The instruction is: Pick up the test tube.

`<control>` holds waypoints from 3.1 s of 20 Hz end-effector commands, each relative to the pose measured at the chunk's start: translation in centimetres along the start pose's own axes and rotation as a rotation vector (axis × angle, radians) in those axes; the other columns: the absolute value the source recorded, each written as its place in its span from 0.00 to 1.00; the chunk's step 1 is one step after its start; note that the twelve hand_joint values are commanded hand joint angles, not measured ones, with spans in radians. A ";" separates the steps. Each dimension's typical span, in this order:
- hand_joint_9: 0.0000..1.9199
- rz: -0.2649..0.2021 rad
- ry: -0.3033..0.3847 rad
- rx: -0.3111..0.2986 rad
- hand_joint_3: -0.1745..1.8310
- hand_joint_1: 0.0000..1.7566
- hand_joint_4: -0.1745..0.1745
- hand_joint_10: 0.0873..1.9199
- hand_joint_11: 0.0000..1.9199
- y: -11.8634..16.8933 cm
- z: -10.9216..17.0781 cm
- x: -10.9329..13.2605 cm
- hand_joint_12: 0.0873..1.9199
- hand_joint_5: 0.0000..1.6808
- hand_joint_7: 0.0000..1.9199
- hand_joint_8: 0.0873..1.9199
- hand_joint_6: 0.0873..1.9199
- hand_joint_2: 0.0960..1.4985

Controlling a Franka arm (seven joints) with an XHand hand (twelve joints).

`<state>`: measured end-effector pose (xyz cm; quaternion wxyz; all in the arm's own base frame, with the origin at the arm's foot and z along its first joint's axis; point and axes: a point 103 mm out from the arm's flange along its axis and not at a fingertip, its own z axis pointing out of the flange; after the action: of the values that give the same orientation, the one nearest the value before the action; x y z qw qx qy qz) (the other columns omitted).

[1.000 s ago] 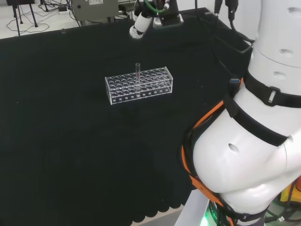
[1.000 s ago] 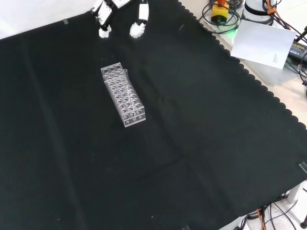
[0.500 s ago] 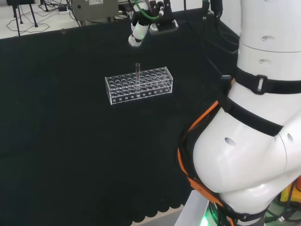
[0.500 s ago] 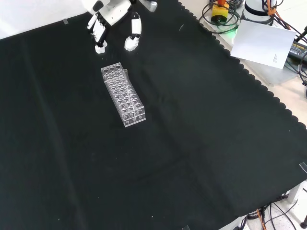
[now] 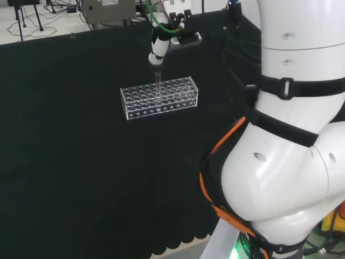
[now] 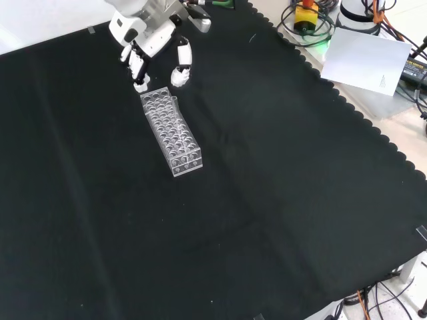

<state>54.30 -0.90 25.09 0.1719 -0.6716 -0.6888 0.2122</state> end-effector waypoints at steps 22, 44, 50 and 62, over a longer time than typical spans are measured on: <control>0.31 -0.031 0.056 0.101 0.42 0.50 0.03 0.42 0.15 0.1 5.1 2.1 0.73 0.25 0.37 0.43 0.35 0.41; 0.53 0.013 0.017 0.005 0.41 0.59 0.06 0.30 0.26 1.9 5.3 2.7 0.67 0.54 0.66 0.34 0.37 0.38; 0.67 0.024 0.032 -0.109 0.30 0.69 0.20 0.26 0.33 2.7 4.9 3.5 0.64 0.76 0.76 0.26 0.26 0.48; 0.76 0.001 0.031 -0.163 0.39 0.81 0.00 0.00 0.39 3.4 3.7 3.6 0.60 0.81 0.75 0.28 0.20 0.38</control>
<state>54.99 2.48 19.60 0.1293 -0.6874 -0.6994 0.1474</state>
